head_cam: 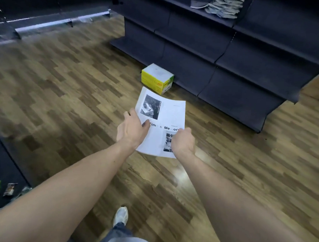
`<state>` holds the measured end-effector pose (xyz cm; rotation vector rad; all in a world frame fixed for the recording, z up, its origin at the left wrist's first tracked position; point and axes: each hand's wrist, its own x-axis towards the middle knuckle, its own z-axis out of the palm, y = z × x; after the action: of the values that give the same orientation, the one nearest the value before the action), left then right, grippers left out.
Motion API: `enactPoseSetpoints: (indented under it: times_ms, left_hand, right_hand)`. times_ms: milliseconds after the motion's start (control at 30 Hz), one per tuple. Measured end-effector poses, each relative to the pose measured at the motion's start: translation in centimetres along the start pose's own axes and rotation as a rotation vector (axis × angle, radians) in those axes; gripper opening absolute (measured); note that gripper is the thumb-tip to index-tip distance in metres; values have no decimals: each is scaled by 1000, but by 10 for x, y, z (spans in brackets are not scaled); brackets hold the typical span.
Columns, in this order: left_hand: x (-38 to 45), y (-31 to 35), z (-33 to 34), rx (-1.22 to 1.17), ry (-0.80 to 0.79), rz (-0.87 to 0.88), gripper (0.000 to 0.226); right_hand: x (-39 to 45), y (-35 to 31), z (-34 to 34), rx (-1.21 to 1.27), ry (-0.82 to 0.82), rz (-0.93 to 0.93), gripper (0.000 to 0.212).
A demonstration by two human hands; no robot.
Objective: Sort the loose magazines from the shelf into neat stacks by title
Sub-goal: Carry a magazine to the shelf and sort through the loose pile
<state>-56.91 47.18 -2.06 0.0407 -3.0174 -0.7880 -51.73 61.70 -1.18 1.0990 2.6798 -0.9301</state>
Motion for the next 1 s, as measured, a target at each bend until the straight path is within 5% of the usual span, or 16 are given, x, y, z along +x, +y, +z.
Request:
enactPoseSetpoints:
  times_ms: [400,633,1000]
  left_hand:
    - [143,-7,-5,56,-66,120,52]
    - [194,48,30,-15,-85,164,49]
    - [318,162,75,-20,-15,244,58]
  right_hand:
    - [67,-85,26,14,56,-43,27]
    - [132,-89,-4,162,188,105,31]
    - [294,-112,-62,253,237,53,30]
